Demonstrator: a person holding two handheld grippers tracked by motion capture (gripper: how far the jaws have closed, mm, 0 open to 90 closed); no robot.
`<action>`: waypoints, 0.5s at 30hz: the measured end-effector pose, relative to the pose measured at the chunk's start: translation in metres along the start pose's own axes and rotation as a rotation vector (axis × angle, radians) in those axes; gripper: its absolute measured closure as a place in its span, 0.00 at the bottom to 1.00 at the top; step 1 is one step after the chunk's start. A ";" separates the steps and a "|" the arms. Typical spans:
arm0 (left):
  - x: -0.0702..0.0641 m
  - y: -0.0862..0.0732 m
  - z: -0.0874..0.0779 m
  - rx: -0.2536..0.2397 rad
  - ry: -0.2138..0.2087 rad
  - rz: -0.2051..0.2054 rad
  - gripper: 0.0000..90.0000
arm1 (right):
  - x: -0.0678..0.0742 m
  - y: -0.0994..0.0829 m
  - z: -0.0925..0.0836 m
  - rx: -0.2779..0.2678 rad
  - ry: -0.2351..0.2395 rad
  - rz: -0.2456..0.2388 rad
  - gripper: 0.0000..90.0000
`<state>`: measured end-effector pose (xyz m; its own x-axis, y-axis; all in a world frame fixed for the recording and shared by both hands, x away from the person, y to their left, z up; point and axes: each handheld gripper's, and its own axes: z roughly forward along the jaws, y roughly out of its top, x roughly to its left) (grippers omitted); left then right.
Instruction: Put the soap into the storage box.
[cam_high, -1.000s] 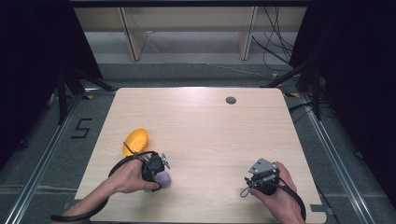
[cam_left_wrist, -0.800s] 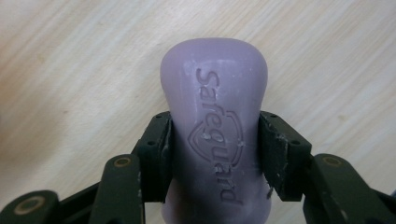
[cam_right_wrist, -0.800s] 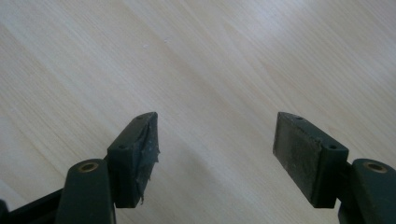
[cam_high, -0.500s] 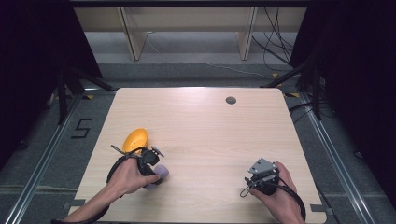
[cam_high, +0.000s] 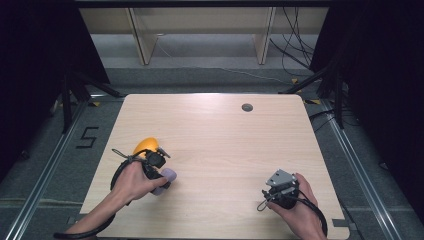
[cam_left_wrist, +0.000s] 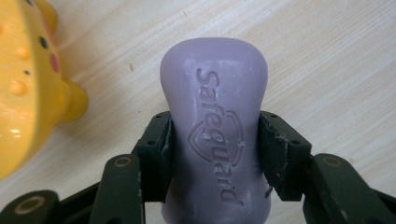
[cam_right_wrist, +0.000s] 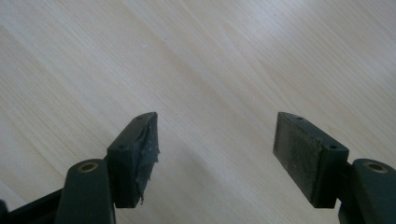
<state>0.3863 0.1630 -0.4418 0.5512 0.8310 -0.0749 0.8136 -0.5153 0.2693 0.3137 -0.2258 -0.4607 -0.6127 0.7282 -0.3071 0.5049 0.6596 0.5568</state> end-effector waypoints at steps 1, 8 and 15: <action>0.000 0.000 0.000 -0.022 0.004 -0.003 0.54 | 0.000 0.000 0.000 -0.001 0.000 0.000 0.35; 0.003 0.003 -0.008 -0.035 0.007 -0.029 0.54 | 0.000 0.000 0.000 -0.004 0.000 -0.002 0.35; 0.011 0.005 -0.014 -0.053 0.032 0.008 0.54 | 0.000 0.000 0.000 -0.004 0.000 0.000 0.35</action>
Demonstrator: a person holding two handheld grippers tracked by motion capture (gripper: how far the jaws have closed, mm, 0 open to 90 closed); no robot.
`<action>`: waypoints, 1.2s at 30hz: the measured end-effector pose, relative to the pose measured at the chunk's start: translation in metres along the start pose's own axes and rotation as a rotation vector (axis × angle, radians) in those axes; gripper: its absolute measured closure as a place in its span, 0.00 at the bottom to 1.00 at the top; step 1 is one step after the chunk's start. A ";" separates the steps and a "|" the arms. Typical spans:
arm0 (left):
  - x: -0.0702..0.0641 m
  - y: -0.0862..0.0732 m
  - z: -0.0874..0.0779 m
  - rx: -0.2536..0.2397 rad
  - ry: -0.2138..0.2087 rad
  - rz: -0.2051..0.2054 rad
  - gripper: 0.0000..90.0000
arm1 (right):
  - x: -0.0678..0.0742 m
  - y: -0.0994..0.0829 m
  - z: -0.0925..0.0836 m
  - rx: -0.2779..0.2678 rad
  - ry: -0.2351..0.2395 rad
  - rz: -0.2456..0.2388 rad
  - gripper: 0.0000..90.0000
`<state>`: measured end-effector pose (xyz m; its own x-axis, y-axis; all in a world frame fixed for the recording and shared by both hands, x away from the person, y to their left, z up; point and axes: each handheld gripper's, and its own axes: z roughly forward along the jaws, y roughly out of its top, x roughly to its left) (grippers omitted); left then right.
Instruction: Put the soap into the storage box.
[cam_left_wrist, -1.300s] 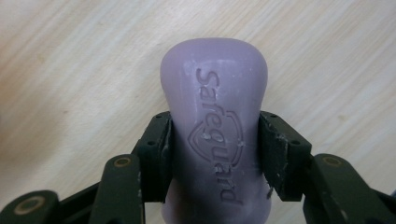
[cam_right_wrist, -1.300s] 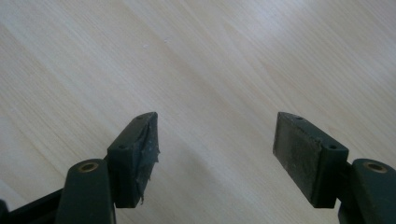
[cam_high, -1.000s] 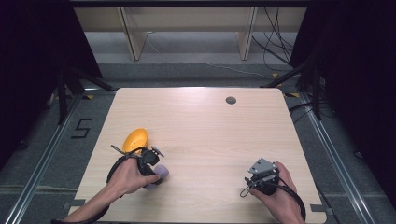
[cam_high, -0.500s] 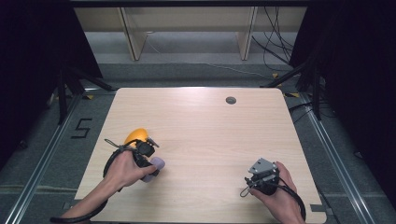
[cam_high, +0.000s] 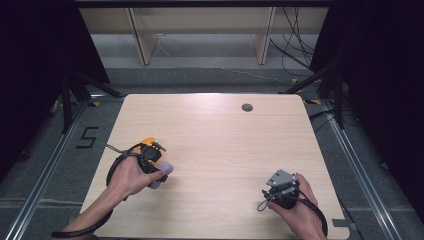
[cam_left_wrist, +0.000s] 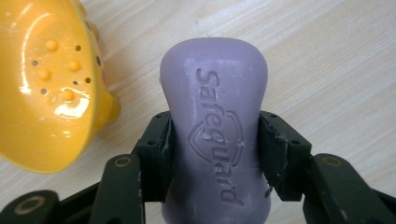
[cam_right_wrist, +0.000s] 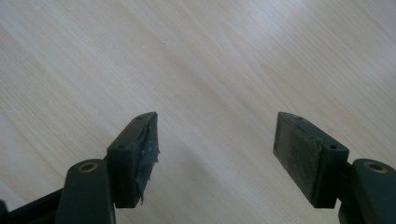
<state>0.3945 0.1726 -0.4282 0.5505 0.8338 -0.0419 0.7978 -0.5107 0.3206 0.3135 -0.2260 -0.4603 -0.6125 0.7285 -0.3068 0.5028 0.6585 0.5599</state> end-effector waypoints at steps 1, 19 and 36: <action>-0.002 -0.001 0.000 -0.003 -0.001 -0.044 0.54 | 0.000 0.000 0.000 0.000 0.000 0.000 0.35; 0.014 0.005 -0.017 -0.038 0.019 -0.073 0.54 | 0.000 0.000 0.000 -0.002 -0.001 0.007 0.35; 0.028 0.006 -0.027 -0.080 0.031 -0.129 0.54 | 0.000 0.000 -0.001 -0.002 -0.003 0.006 0.35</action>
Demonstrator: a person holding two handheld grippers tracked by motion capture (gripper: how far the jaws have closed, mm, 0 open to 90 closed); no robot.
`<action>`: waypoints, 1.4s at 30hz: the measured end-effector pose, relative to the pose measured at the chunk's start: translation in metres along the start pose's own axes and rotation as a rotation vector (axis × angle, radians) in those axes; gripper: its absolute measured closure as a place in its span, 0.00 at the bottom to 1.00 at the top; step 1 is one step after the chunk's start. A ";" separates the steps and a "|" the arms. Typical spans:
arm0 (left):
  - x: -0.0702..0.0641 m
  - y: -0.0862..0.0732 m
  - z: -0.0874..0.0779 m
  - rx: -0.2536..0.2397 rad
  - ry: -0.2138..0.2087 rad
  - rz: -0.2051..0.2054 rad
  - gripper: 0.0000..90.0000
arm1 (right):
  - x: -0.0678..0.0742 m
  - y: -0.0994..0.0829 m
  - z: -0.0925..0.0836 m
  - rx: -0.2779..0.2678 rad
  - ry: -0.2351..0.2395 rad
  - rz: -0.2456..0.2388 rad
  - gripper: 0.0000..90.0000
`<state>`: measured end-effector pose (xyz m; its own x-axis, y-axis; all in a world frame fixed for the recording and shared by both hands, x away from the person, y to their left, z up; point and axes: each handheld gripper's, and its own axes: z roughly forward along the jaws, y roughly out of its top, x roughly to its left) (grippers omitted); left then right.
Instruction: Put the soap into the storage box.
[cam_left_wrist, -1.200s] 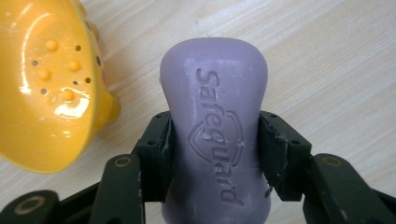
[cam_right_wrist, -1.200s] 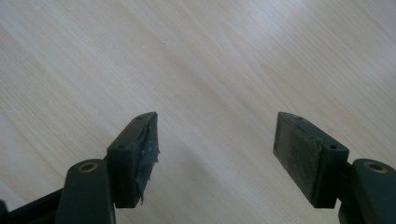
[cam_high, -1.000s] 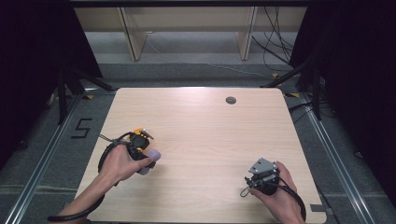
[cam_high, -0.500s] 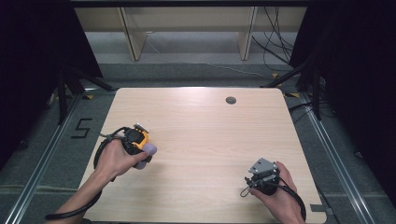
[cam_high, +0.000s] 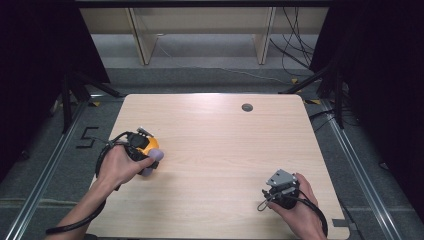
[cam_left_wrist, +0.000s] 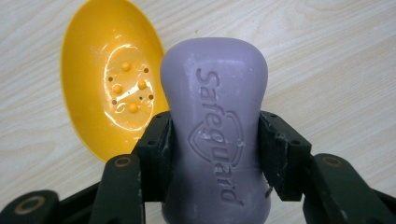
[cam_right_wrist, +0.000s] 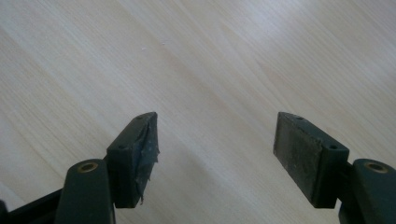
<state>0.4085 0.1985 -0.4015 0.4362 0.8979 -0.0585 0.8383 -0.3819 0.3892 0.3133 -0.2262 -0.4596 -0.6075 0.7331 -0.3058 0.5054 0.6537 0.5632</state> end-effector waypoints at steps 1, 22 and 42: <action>0.000 0.000 0.000 -0.006 -0.004 -0.018 0.54 | 0.000 0.000 0.000 0.000 0.003 -0.001 0.35; 0.017 0.005 -0.004 -0.021 0.017 -0.032 0.54 | 0.000 0.000 0.000 0.000 0.002 0.000 0.35; 0.030 0.009 -0.001 -0.020 0.026 -0.066 0.54 | 0.000 0.000 0.000 -0.003 0.002 0.001 0.35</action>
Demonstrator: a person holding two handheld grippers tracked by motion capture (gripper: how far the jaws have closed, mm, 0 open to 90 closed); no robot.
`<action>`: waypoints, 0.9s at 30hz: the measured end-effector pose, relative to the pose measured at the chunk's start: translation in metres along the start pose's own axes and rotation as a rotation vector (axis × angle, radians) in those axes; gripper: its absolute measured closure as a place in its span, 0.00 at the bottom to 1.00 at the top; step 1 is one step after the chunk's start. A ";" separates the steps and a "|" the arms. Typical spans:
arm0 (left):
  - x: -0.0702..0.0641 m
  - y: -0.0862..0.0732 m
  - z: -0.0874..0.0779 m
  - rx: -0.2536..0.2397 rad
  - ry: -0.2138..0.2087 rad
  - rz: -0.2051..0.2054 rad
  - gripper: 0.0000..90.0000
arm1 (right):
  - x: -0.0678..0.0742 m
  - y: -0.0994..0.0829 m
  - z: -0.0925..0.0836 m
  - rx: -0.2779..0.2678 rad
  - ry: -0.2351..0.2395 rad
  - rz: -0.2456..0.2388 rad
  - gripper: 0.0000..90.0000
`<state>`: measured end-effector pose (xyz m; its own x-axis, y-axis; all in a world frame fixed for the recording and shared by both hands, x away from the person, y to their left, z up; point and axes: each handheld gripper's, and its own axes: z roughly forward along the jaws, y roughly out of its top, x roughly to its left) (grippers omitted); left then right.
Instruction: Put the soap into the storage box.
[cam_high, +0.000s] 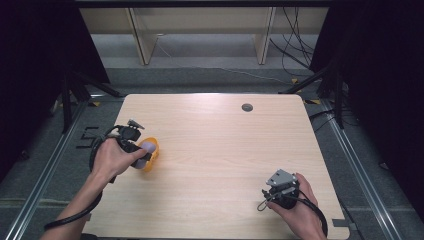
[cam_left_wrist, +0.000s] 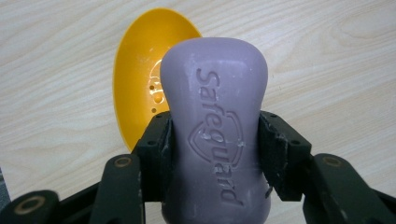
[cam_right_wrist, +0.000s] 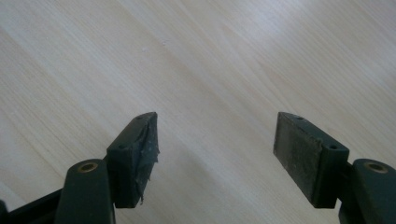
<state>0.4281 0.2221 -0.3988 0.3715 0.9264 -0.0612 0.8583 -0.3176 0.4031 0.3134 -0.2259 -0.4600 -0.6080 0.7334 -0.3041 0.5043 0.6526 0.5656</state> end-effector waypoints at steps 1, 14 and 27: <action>0.001 0.001 0.000 -0.001 0.003 0.009 0.54 | 0.000 0.000 0.000 0.000 0.000 0.000 0.35; 0.008 0.005 0.004 0.003 0.012 -0.007 0.54 | 0.000 0.000 0.001 -0.002 0.001 -0.006 0.35; 0.016 0.009 0.007 -0.002 0.023 -0.022 0.54 | 0.000 0.000 0.000 0.000 0.003 0.001 0.35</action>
<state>0.4439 0.2323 -0.4031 0.3445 0.9375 -0.0493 0.8656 -0.2968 0.4033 0.3137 -0.2263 -0.4599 -0.6096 0.7334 -0.3010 0.5046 0.6518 0.5661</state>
